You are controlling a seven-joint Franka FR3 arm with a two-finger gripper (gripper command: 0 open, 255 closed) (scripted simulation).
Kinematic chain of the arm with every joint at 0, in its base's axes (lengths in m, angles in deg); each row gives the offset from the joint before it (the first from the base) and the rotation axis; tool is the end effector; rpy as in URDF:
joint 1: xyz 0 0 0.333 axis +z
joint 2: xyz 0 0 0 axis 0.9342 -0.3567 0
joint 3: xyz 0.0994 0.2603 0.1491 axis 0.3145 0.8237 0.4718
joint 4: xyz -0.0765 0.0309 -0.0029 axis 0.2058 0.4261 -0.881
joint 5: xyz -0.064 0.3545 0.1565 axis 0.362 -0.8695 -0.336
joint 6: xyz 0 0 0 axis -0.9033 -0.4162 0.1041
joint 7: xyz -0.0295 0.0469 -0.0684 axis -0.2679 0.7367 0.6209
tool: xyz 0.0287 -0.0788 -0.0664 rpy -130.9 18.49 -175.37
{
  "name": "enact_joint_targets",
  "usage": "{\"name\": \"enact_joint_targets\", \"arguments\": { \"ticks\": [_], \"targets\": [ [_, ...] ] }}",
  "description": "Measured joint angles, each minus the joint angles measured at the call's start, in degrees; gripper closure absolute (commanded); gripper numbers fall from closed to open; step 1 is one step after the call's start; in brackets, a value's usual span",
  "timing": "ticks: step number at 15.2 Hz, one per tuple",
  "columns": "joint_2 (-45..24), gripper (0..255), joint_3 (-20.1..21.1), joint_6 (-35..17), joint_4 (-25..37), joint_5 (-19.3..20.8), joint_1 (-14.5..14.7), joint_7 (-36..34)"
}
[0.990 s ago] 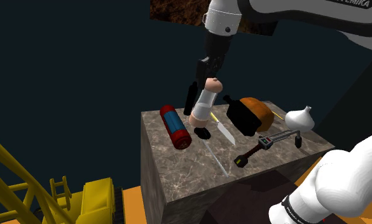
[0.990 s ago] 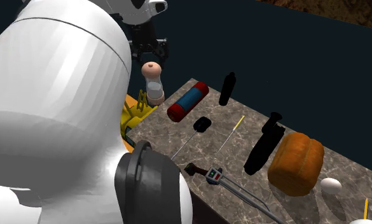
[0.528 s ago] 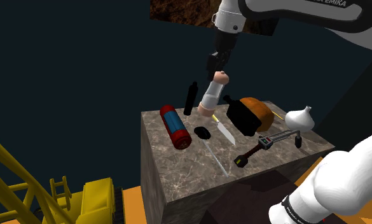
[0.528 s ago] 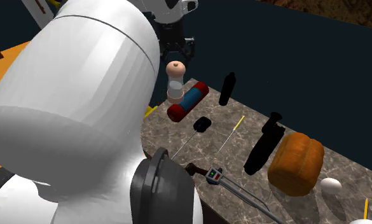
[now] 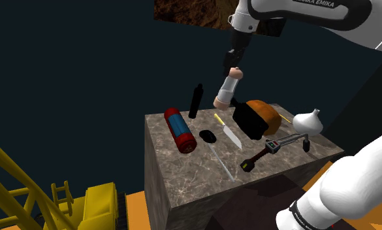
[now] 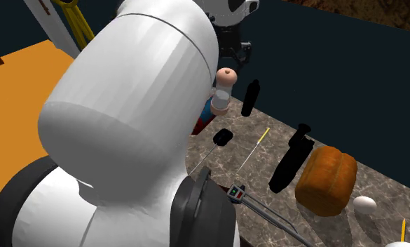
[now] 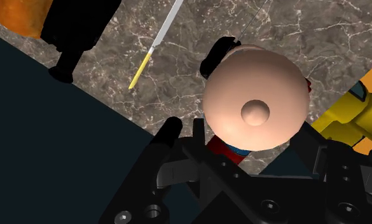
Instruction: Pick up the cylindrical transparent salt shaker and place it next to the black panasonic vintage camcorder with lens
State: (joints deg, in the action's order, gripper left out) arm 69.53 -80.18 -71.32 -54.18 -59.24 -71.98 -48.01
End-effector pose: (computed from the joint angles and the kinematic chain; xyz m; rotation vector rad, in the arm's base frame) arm 0.5114 0.0396 0.6579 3.0295 0.3988 0.0783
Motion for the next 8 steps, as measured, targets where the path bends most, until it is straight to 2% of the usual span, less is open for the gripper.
{"name": "enact_joint_targets", "arguments": {
  "ticks": [8],
  "targets": [
    [-7.55, 255, -5.63, 0.56, 8.81, 0.35, -4.75, 10.39]
  ]
}}
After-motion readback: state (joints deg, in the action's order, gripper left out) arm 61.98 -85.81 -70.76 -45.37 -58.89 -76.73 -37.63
